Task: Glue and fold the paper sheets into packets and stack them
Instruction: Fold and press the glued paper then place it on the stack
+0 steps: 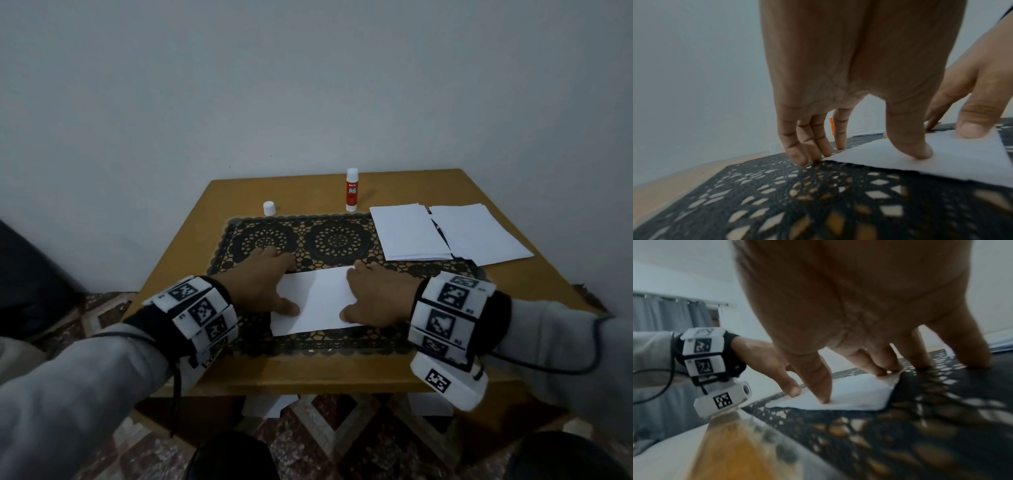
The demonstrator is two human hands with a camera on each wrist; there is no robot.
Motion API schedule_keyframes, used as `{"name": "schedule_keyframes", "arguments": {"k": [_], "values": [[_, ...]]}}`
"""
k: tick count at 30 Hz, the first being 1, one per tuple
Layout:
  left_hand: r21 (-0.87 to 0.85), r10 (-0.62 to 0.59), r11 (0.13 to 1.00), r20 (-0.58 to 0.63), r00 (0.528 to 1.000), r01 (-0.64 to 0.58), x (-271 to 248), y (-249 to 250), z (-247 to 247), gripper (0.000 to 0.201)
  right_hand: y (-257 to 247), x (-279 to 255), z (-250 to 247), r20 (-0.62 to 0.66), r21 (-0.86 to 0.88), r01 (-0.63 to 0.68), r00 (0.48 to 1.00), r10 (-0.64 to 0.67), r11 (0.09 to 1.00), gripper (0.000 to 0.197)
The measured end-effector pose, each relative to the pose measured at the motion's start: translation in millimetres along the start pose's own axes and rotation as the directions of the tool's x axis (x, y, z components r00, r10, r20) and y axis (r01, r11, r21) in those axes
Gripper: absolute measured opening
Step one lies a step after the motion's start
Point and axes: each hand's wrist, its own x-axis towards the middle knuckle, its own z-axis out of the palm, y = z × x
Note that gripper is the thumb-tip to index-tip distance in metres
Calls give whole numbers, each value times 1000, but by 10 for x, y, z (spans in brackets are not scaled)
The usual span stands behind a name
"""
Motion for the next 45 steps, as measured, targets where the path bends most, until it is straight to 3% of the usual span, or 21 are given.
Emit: {"name": "schedule_keyframes", "arguments": {"k": [2,11,16,19,21,25,28,31,34,36,38,41,45], "values": [[-18,-24,1000,22,999,25,57,-26,-26,76,-34,49,-10,8,26,-18,1000,18,999,69],[-23,10,1000,21,1000,-9,165,-68,-53,72,-43,65,9,22,57,-40,999,39,998,72],[-21,66,998,7,998,-65,150,-42,-62,66,42,-1,10,-164,33,19,986,-13,999,50],[-100,66,993,11,998,-65,134,-26,-63,63,134,15,-25,-224,55,49,974,-35,997,51],[-177,72,981,-13,997,-74,132,-10,-54,55,174,45,-28,-255,88,47,967,-23,995,51],[-370,44,923,-161,986,-102,106,-38,-130,14,236,90,-31,-334,232,54,942,27,971,45],[-494,-15,860,-276,961,-128,52,-194,-287,11,278,140,-118,-369,441,92,925,87,893,36],[-614,-110,775,-367,924,-151,25,-373,-396,9,275,212,-215,-252,769,143,964,90,623,11],[-727,-244,674,-389,888,-133,70,-521,-382,9,196,307,-324,-181,881,128,981,74,455,13],[-815,-384,577,-320,866,-45,140,-650,-338,16,95,412,-389,-143,910,93,985,95,403,8],[-858,-481,502,-173,860,108,196,-783,-263,33,0,551,-420,-97,929,43,987,129,368,6],[-808,-539,527,-80,839,262,211,-937,-145,53,-151,783,-451,-33,923,-28,988,152,383,11],[-776,-573,565,-127,809,278,241,-1046,-123,55,-274,994,-515,16,909,-93,982,187,407,14]]}}
